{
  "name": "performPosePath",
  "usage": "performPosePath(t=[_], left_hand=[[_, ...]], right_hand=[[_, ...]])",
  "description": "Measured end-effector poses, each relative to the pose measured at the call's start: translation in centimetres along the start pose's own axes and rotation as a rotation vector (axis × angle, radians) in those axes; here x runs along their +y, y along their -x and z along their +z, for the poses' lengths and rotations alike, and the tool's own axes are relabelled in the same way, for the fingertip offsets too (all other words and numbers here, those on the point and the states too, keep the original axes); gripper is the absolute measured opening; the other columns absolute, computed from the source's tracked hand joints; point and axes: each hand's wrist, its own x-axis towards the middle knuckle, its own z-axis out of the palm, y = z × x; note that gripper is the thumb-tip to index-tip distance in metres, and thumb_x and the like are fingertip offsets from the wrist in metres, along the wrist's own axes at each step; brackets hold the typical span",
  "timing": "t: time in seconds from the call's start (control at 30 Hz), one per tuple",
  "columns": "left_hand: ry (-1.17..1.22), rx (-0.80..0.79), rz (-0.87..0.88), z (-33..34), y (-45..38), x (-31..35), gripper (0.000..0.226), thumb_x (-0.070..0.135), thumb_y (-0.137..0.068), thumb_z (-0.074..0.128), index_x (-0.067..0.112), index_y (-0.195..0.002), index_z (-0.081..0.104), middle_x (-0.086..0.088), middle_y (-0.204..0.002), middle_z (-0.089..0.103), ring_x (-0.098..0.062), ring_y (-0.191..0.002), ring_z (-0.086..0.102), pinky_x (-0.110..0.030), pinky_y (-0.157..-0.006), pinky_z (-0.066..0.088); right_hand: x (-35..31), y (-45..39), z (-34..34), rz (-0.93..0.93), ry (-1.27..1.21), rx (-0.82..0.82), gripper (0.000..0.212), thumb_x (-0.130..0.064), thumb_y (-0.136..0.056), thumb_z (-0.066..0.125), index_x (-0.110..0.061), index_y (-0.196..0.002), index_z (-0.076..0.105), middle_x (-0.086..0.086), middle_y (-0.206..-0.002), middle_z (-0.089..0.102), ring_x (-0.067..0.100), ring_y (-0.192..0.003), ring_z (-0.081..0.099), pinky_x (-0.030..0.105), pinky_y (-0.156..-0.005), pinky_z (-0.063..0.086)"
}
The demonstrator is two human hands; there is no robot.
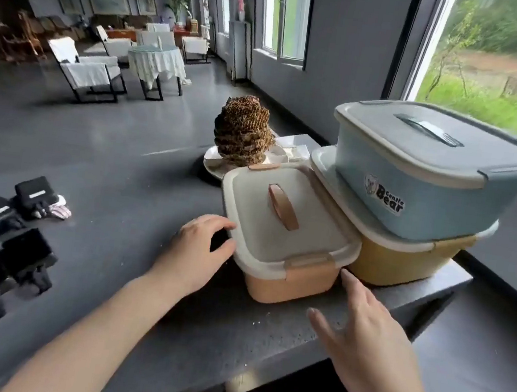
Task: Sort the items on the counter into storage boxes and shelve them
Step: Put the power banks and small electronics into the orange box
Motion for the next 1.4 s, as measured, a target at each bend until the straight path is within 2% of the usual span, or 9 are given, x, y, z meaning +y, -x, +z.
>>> performPosePath(t=[0.33,0.53,0.6,0.67,0.8,0.97,1.1,1.23,1.4], left_hand=[[-0.019,-0.179,0.101,2.3,-16.2,-4.9,0.038,0.027,-0.089,0.058,0.023,-0.127,0.057,0.005,-0.137,0.05,-0.017,-0.125,0.047,-0.033,-0.105,0.037],[-0.005,-0.384,0.158,6.3,-24.8,-5.8,0.05,0.026,-0.088,0.057,0.018,-0.136,0.046,-0.005,-0.136,0.049,-0.024,-0.123,0.047,-0.033,-0.103,0.036],[0.003,-0.45,0.177,7.6,-26.1,-5.9,0.05,0.033,-0.089,0.056,0.02,-0.135,0.044,-0.006,-0.131,0.054,-0.025,-0.117,0.052,-0.04,-0.102,0.04],[0.016,-0.455,0.183,8.3,-26.7,-6.1,0.049,0.038,-0.089,0.055,0.021,-0.134,0.045,-0.006,-0.127,0.058,-0.026,-0.113,0.055,-0.042,-0.099,0.043],[0.075,-0.427,0.153,8.1,-26.6,-6.4,0.047,0.035,-0.088,0.059,0.02,-0.131,0.05,-0.006,-0.124,0.06,-0.023,-0.107,0.056,-0.032,-0.091,0.042],[0.211,-0.278,-0.015,2.9,-23.0,-9.5,0.036,0.03,-0.09,0.061,0.02,-0.124,0.061,-0.005,-0.115,0.067,-0.021,-0.106,0.06,-0.03,-0.086,0.043],[0.186,-0.07,-0.127,-3.4,-16.4,-13.7,0.031,0.027,-0.09,0.062,0.024,-0.121,0.063,0.006,-0.109,0.067,-0.016,-0.102,0.061,-0.031,-0.087,0.046],[0.199,0.123,-0.325,-8.4,-7.4,-17.0,0.019,0.025,-0.087,0.065,0.034,-0.104,0.066,0.029,-0.082,0.065,0.006,-0.083,0.061,-0.021,-0.071,0.046],[0.169,0.329,-0.573,-11.5,3.1,-18.8,0.016,0.027,-0.088,0.064,0.035,-0.102,0.066,0.017,-0.086,0.068,-0.014,-0.088,0.065,-0.036,-0.081,0.05]], right_hand=[[-1.5,-5.1,2.6,0.271,-0.079,-0.029,0.097,-0.073,-0.085,0.033,-0.022,-0.148,-0.019,-0.002,-0.161,-0.007,0.011,-0.145,0.022,0.021,-0.11,0.029],[-3.6,-6.2,4.4,0.562,-0.206,0.095,0.088,-0.066,-0.085,0.04,-0.032,-0.152,-0.006,-0.009,-0.156,0.025,0.014,-0.132,0.043,0.029,-0.087,0.042],[-4.5,-6.2,5.0,0.618,-0.277,0.135,0.087,-0.069,-0.081,0.041,-0.044,-0.147,-0.008,-0.014,-0.14,0.044,0.011,-0.106,0.056,0.03,-0.073,0.042],[-5.4,-6.3,5.3,0.652,-0.371,0.178,0.084,-0.07,-0.076,0.045,-0.056,-0.14,-0.009,-0.022,-0.119,0.051,0.004,-0.083,0.053,0.03,-0.068,0.044],[-6.4,-6.7,5.7,0.68,-0.501,0.255,0.078,-0.063,-0.072,0.058,-0.067,-0.13,0.005,-0.025,-0.087,0.058,0.002,-0.077,0.059,0.035,-0.064,0.048],[-5.9,-7.1,5.6,0.579,-0.516,0.215,0.07,-0.051,-0.077,0.064,-0.053,-0.131,0.02,-0.015,-0.07,0.052,0.004,-0.061,0.054,0.026,-0.055,0.042],[-6.0,-8.8,5.3,0.38,-0.484,0.117,0.073,-0.049,-0.083,0.059,-0.047,-0.141,0.014,-0.015,-0.095,0.051,0.011,-0.086,0.056,0.03,-0.068,0.044],[-7.0,-11.7,6.0,0.23,-0.493,-0.029,0.079,-0.049,-0.087,0.059,-0.036,-0.151,0.015,-0.004,-0.139,0.052,0.019,-0.122,0.052,0.031,-0.084,0.042],[-10.9,-14.0,8.3,-0.013,-0.509,-0.198,0.066,-0.042,-0.091,0.057,-0.033,-0.149,0.026,-0.003,-0.145,0.048,0.019,-0.127,0.049,0.034,-0.096,0.042]])
